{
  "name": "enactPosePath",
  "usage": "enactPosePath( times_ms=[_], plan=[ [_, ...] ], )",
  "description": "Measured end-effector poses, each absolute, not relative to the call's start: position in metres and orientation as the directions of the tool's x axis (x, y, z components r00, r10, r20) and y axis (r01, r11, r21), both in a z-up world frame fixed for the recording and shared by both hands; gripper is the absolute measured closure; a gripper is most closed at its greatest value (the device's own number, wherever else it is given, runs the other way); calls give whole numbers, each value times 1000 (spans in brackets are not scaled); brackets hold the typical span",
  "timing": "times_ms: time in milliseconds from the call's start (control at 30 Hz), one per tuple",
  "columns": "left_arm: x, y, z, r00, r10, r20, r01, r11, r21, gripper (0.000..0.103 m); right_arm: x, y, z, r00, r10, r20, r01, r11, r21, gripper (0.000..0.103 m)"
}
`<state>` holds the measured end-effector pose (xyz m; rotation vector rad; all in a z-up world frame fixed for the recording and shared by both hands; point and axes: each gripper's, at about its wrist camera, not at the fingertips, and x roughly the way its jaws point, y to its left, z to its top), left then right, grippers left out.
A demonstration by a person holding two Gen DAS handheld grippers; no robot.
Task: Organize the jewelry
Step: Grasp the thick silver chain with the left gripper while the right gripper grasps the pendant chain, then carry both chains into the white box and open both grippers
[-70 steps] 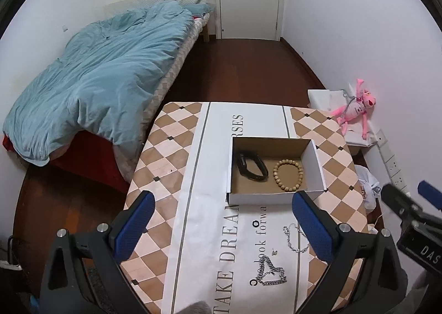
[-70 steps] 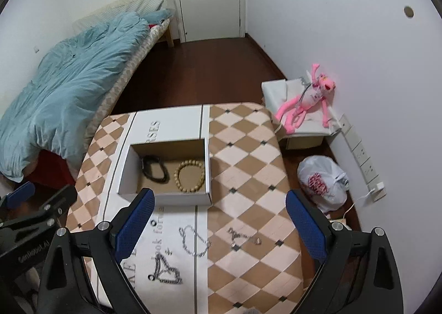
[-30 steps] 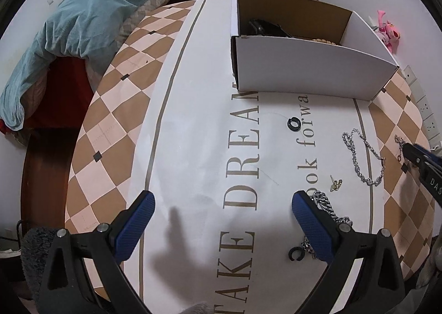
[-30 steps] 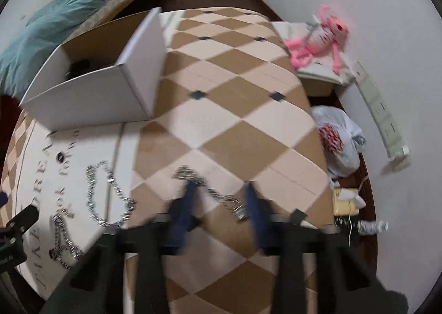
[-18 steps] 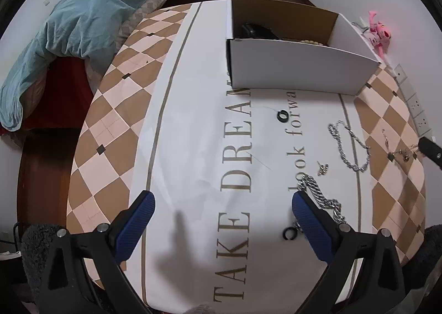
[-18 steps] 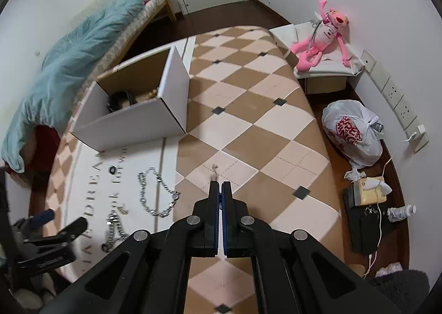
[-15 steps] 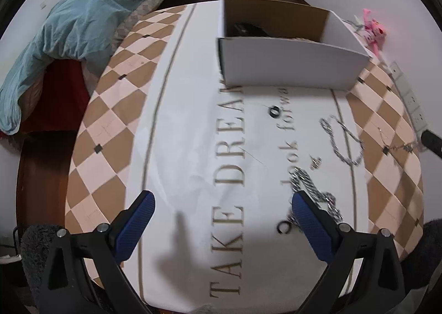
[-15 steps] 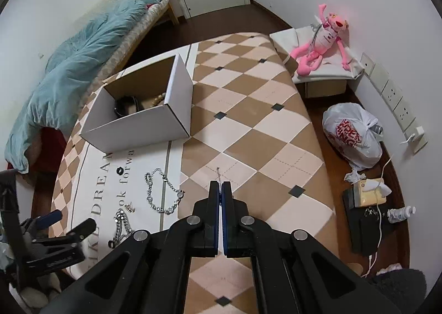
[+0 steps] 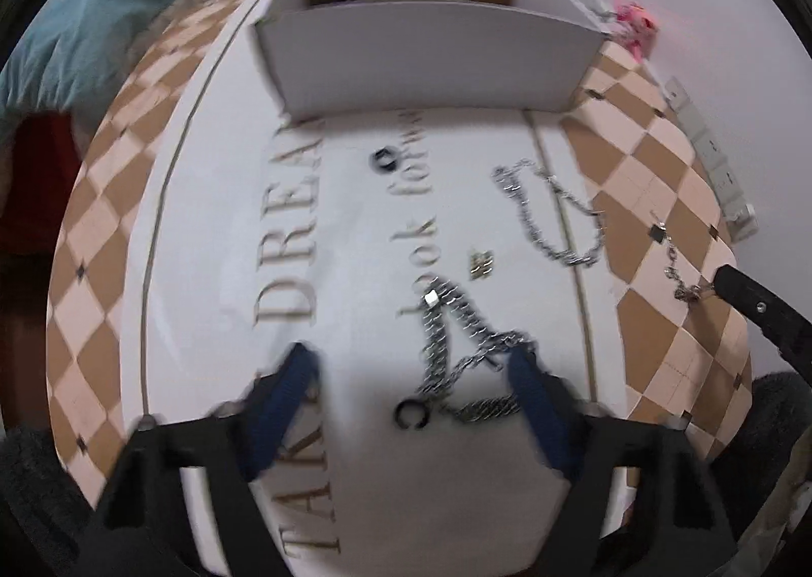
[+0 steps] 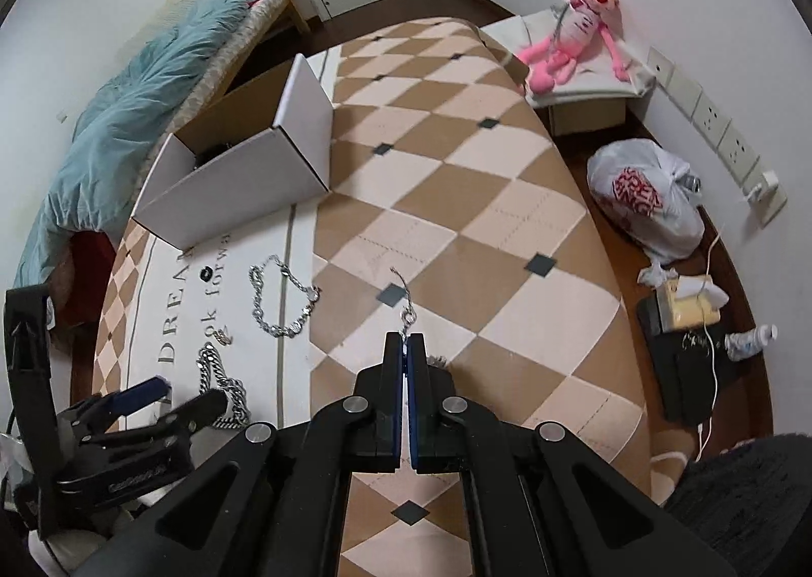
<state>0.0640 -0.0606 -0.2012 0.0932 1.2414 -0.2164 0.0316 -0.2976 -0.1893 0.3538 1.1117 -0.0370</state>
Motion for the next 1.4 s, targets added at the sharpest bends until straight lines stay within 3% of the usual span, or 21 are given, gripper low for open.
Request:
enactPosePath(
  times_ms=[33, 67, 100, 233, 733, 1067, 1200, 1400],
  plan=[
    [64, -65, -200, 315, -106, -943, 226, 973, -34, 58, 32, -298, -191, 447, 150, -882, 208, 941, 265, 102],
    [65, -68, -198, 325, -113, -939, 239, 970, -34, 88, 32, -297, -191, 447, 153, -881, 209, 940, 269, 102],
    [66, -68, -197, 321, -126, -939, 247, 968, -45, 98, 32, -297, -191, 449, 156, -880, 208, 939, 273, 102],
    [69, -60, -192, 310, -209, -927, 230, 963, -140, 98, 34, -297, -183, 470, 181, -864, 203, 930, 306, 102],
    [73, -16, -114, 426, -320, -846, 201, 945, -257, 98, 45, -279, -96, 588, 299, -751, 71, 906, 417, 102],
    [117, -15, -50, 506, -384, -773, 240, 923, -301, 98, 98, -259, -43, 622, 348, -702, -42, 909, 414, 102],
    [158, -20, -33, 518, -378, -768, 262, 924, -278, 98, 140, -253, -32, 609, 354, -710, -70, 915, 396, 102],
    [214, -24, -49, 453, -347, -821, 262, 932, -250, 98, 215, -244, -49, 527, 346, -776, -70, 928, 366, 102]
  ],
)
